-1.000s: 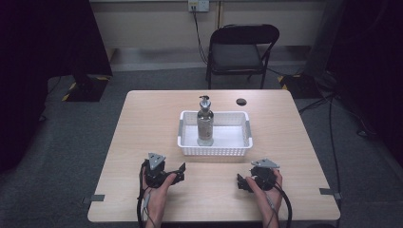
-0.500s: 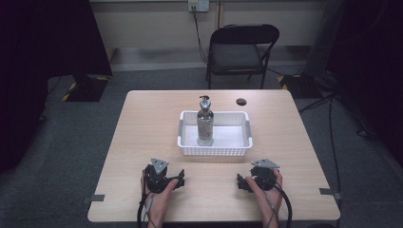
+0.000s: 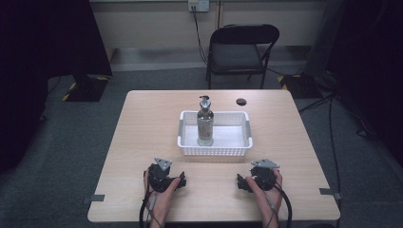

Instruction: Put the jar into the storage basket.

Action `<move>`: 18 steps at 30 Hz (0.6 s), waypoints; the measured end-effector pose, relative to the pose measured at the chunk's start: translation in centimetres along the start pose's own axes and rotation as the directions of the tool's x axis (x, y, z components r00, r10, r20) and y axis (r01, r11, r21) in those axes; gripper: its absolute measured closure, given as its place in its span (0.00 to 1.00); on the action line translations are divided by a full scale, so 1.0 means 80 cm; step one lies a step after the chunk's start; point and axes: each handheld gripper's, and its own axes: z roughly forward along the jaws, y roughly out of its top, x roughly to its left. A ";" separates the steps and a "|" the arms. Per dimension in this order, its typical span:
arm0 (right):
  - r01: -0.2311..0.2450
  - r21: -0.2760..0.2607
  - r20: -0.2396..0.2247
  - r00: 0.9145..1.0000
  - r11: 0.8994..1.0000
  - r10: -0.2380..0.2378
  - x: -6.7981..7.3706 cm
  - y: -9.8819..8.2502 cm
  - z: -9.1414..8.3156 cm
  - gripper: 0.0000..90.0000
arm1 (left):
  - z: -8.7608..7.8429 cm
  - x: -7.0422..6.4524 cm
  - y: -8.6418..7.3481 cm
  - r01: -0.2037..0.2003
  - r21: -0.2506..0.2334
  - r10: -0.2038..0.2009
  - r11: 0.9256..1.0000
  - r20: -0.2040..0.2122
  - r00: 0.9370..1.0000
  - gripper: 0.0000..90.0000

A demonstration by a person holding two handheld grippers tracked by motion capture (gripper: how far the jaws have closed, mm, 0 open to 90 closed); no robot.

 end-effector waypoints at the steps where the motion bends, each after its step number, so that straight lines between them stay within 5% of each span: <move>1: 0.000 0.000 0.000 1.000 1.000 0.000 0.000 0.000 0.000 0.00 | 0.001 0.000 0.001 0.004 0.003 -0.004 1.000 0.000 1.000 0.01; 18: 0.000 0.000 0.000 1.000 1.000 0.000 0.000 0.000 0.000 0.00 | 0.001 0.000 0.001 0.001 0.008 -0.001 1.000 -0.002 1.000 0.00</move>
